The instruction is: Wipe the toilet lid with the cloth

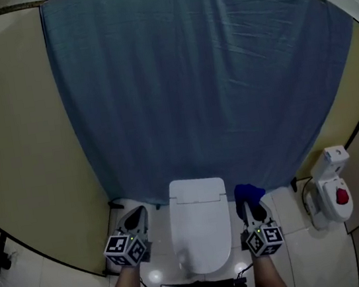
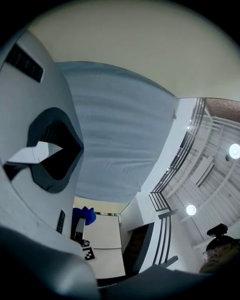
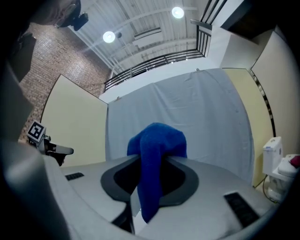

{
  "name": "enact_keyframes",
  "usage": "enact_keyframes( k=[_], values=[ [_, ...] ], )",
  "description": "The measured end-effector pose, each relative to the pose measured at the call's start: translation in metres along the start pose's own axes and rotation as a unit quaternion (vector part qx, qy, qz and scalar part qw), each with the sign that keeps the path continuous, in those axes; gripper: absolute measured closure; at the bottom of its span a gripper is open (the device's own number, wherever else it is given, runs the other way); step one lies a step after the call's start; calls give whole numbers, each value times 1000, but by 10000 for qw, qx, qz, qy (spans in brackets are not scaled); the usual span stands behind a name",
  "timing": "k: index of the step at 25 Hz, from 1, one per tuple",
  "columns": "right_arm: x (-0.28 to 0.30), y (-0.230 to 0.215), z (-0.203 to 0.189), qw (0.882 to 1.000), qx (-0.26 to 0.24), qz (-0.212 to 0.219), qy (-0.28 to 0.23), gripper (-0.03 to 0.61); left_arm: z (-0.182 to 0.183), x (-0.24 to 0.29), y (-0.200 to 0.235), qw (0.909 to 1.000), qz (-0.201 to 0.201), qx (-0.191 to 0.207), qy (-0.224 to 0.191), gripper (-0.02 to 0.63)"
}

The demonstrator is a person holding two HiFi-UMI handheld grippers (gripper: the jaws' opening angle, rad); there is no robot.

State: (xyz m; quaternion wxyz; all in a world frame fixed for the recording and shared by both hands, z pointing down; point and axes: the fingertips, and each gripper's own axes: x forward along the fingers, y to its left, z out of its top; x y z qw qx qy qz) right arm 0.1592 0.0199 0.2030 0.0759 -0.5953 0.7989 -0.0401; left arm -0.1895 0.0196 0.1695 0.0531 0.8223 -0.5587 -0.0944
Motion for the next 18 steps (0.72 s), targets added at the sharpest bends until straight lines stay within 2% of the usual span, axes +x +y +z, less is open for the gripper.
enact_keyframes(
  k=[4, 12, 18],
  values=[
    [-18, -3, 17, 9992, 23, -114, -393, 480, 16, 0, 2, 9994, -47, 59, -352, 624],
    [-24, -6, 20, 9985, 49, -263, -477, 480, 29, 6, -13, 9980, -441, 82, -452, 624],
    [-20, -1, 23, 9978, -489, -257, -361, 480, 26, 10, -15, 9977, -473, 74, -482, 624]
  ],
)
